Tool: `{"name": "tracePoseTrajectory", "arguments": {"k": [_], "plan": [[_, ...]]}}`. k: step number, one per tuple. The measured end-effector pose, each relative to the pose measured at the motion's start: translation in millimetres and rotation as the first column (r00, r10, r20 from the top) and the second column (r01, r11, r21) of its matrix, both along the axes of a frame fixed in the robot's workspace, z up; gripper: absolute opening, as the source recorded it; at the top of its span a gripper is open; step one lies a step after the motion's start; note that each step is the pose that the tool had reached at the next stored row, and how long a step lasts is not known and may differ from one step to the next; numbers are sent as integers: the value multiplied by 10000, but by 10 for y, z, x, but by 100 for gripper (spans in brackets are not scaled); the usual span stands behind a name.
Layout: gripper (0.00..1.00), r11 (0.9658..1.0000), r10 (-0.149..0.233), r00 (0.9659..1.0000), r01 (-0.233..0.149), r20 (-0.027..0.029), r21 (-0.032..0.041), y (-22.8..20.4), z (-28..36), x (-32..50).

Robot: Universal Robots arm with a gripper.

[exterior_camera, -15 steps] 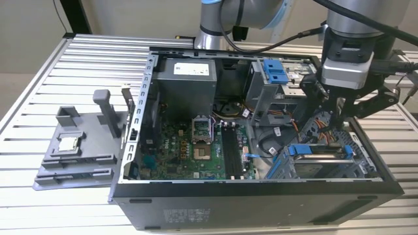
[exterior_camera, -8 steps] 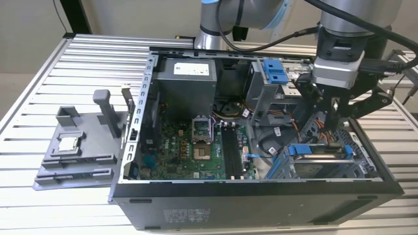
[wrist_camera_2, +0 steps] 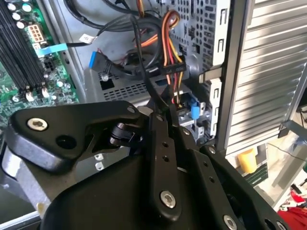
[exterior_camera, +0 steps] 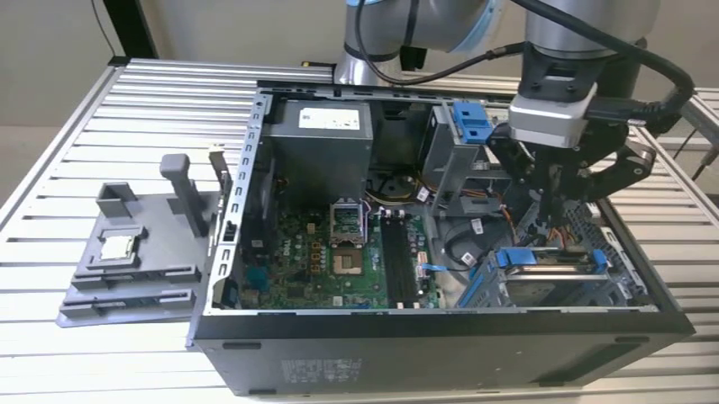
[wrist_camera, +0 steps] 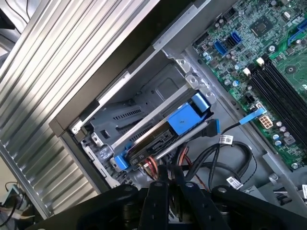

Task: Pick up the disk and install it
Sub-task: 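Insert the second disk wire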

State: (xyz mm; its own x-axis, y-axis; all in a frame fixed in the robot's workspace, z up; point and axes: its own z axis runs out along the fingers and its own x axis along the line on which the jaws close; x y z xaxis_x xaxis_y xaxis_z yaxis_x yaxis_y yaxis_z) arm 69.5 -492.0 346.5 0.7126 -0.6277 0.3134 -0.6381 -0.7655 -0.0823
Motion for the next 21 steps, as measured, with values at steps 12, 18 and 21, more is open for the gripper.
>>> {"name": "tracePoseTrajectory", "arguments": {"k": [12,18,21], "plan": [[0,9976,-664,9978,664,-4,173,-1,7,-148],[0,9960,-866,9962,866,-8,239,0,7,-169],[0,9953,-934,9956,934,-10,268,-4,6,-173]]}}
